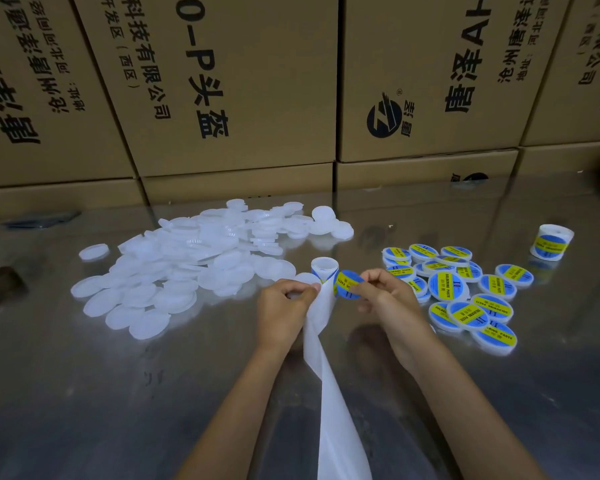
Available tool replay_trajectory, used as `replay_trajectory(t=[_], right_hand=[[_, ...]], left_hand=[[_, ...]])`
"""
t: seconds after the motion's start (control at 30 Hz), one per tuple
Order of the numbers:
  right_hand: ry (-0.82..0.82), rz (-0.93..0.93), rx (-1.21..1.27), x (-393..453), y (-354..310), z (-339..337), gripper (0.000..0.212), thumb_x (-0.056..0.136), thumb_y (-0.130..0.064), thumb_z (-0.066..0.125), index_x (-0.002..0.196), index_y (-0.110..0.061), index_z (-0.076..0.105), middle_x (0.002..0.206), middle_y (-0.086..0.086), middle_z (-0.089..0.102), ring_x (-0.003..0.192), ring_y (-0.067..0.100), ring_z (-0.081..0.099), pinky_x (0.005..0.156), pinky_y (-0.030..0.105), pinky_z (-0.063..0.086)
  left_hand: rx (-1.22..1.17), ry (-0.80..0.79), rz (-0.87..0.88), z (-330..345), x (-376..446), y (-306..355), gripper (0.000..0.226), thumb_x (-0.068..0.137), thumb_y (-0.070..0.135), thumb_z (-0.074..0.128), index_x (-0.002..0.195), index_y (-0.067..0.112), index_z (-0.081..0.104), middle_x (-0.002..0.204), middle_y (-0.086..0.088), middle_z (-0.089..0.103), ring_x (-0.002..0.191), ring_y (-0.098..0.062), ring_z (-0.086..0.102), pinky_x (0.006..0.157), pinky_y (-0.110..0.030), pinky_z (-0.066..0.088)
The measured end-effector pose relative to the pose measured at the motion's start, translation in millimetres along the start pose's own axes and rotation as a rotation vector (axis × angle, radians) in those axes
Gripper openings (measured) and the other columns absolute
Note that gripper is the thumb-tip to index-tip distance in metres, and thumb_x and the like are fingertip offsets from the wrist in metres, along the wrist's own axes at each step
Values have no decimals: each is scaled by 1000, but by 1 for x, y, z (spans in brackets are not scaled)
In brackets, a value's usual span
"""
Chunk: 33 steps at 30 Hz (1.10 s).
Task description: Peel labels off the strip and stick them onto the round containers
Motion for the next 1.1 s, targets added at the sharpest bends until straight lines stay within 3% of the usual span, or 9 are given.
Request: replay_trajectory(t=[0.13,0.23,0.3,0.37,0.5,0.7,1.1], right_hand=[[-82,40,175,-3,-6,-1,11,85,-4,69,87,-14,64,76,-2,69,67,9,59,65,25,48],[-132,46,242,-4,-9,1,11,85,-3,69,90,-11,64,79,3,69,67,12,56,64,26,45],[-147,39,259,-5,-11,2,12,85,-4,70,93,-10,64,82,5,69,70,13,57,65,26,44],[-164,14,274,-7,-14,3,13,84,-4,71,94,-9,64,84,6,69,72,13,58,64,26,43],[-153,-105,232,-12,-18,9,13,83,-6,73,87,-15,66,82,2,70,72,10,61,59,21,44],[15,-244,192,-11,-23,7,14,82,0,73,85,-12,64,71,-9,69,62,1,61,53,13,45],[110,-314,95,-9,-19,7,20,80,0,76,80,-16,63,72,-10,67,69,4,66,62,14,51]], left_hand=[[-32,31,30,-3,-4,10,9,89,9,71,85,11,79,90,-2,75,78,-10,66,76,-21,51],[-200,35,14,-9,-8,21,31,92,-5,55,95,18,76,96,6,73,73,-9,72,65,-22,58],[-266,23,29,-13,-10,29,43,91,-11,53,109,23,72,99,10,71,79,-4,73,65,-21,58],[-298,-17,38,-13,-13,36,48,90,-11,57,114,29,68,100,3,73,85,-6,73,67,-21,58],[-367,-168,55,-4,-22,48,41,94,-7,54,120,21,69,102,-5,77,89,-19,75,68,-23,59],[-391,-272,65,4,-31,55,41,97,-7,50,112,24,71,96,-1,78,89,-19,75,72,-22,58],[-401,-285,64,7,-32,54,39,96,-5,54,112,26,72,101,-1,78,93,-21,75,74,-25,60]])
Point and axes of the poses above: each hand's wrist, its own x-axis towards the middle knuckle, its own z-axis out of the palm, y = z × x, the point moved 2 cm from there along x, towards the middle knuckle
